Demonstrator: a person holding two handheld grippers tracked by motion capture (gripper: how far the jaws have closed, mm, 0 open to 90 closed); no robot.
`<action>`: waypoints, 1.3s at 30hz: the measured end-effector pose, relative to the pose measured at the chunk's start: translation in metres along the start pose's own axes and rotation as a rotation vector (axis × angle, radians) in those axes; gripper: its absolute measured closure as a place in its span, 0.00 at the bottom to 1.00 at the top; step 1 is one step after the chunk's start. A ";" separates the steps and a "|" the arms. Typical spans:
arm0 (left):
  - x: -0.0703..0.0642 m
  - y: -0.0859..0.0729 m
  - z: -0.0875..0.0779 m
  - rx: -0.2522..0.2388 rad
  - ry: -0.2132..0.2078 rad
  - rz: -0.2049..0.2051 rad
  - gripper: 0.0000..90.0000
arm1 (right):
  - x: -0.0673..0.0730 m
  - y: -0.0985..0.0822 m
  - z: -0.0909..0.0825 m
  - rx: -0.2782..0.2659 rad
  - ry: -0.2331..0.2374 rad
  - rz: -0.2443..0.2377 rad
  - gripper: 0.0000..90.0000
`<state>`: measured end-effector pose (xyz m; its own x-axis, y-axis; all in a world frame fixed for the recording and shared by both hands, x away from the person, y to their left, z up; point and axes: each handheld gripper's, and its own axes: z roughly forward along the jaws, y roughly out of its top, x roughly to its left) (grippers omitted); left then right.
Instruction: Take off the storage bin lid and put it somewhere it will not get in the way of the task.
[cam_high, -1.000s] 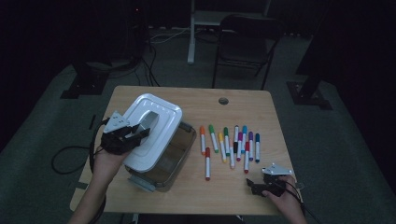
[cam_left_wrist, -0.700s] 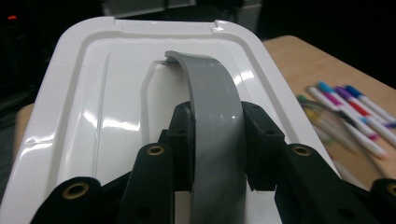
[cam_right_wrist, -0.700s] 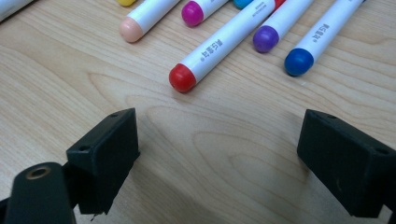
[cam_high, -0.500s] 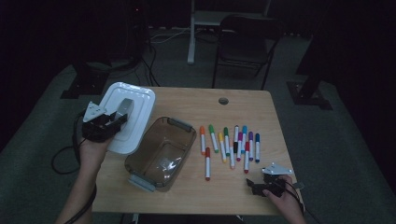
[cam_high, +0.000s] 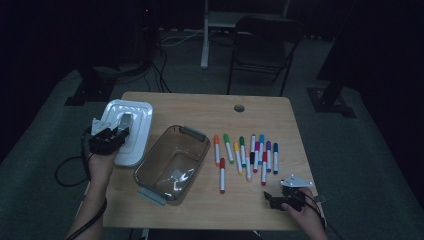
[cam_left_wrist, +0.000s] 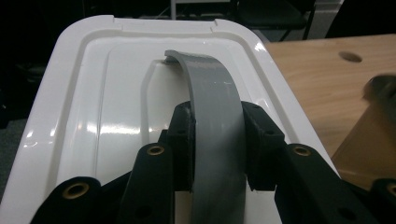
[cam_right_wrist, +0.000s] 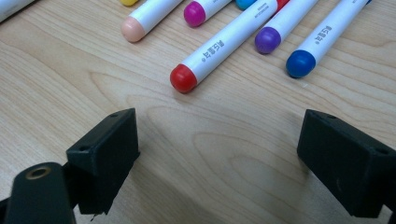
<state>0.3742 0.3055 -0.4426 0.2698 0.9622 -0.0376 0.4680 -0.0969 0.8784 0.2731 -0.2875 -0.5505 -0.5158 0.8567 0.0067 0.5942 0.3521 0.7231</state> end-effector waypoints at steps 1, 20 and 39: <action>0.000 -0.003 0.003 0.010 0.000 -0.009 0.76 | 0.000 0.000 0.000 0.000 0.000 0.000 0.13; 0.008 -0.054 0.048 0.182 0.034 -0.084 0.76 | 0.000 0.000 0.000 0.000 0.000 0.000 0.13; 0.010 -0.056 0.040 0.153 0.001 -0.072 0.57 | -0.019 -0.002 -0.003 0.001 -0.011 0.012 0.14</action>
<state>0.3845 0.3106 -0.5109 0.2300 0.9684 -0.0968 0.6090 -0.0656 0.7904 0.2798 -0.3053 -0.5505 -0.5021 0.8647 0.0077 0.6005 0.3422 0.7227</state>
